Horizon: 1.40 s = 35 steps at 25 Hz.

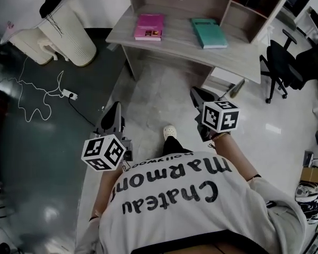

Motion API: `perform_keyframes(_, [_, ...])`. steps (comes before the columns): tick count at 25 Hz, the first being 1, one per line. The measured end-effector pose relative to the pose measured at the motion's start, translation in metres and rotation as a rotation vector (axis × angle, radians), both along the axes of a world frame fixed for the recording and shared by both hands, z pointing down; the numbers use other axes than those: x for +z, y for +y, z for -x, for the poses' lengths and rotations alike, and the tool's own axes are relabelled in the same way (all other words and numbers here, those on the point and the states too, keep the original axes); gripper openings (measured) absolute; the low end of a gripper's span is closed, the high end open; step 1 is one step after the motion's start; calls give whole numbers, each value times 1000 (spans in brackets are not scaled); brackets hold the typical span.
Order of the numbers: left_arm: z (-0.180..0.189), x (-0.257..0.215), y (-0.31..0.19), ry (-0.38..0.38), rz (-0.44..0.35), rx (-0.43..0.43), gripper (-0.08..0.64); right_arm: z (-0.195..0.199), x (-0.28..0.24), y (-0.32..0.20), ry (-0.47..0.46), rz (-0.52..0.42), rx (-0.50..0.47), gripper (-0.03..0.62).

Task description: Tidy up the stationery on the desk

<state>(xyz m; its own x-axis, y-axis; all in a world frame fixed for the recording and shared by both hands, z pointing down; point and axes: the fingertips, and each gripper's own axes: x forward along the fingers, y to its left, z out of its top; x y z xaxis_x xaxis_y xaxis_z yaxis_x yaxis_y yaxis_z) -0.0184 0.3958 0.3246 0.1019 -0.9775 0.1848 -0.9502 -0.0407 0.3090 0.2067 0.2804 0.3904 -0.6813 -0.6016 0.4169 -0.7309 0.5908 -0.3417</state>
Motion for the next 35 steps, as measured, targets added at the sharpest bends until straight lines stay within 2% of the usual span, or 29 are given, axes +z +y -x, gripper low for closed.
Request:
perform_keyframes(6, [31, -18, -69, 25, -28, -72, 15, 30, -20, -85, -23, -14, -50, 14])
perform_keyframes(11, [42, -28, -125, 18, -54, -94, 15, 43, -36, -152, -29, -41, -61, 14])
perform_keyframes(18, [57, -22, -181, 23, -54, -125, 15, 59, -35, -216, -19, -51, -85, 14])
perform_keyframes(22, [60, -12, -205, 2, -14, -115, 15, 64, -20, -235, -15, -18, -85, 14])
perform_keyframes(28, [63, 17, -239, -25, 101, -93, 17, 61, 15, -246, 1, 75, -65, 14])
perform_keyframes(35, [71, 53, -306, -53, 215, -19, 17, 61, 40, -282, -68, 190, 41, 14])
